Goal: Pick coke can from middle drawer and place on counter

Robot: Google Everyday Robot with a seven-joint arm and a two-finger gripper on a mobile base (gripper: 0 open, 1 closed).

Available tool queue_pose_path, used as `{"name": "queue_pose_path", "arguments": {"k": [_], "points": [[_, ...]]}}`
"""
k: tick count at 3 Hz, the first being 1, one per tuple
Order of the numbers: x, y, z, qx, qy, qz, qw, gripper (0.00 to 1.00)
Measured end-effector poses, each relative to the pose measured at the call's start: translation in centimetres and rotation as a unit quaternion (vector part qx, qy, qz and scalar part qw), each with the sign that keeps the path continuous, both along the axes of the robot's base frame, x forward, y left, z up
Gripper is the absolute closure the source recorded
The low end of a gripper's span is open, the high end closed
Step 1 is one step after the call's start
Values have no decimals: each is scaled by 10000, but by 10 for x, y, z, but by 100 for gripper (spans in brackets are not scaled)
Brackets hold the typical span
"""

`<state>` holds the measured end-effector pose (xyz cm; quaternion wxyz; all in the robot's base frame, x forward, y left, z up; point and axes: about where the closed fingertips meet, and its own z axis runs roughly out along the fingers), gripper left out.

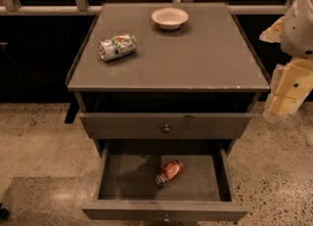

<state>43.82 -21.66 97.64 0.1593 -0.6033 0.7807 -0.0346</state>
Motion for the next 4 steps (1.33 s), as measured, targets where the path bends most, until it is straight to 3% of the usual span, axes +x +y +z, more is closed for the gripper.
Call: {"name": "queue_pose_path", "arguments": {"k": [2, 3, 4], "points": [[-1, -1, -3, 105, -89, -25, 9999, 0], [-11, -3, -36, 537, -154, 17, 9984, 0], [-16, -5, -108, 1365, -39, -185, 9905, 0]]}}
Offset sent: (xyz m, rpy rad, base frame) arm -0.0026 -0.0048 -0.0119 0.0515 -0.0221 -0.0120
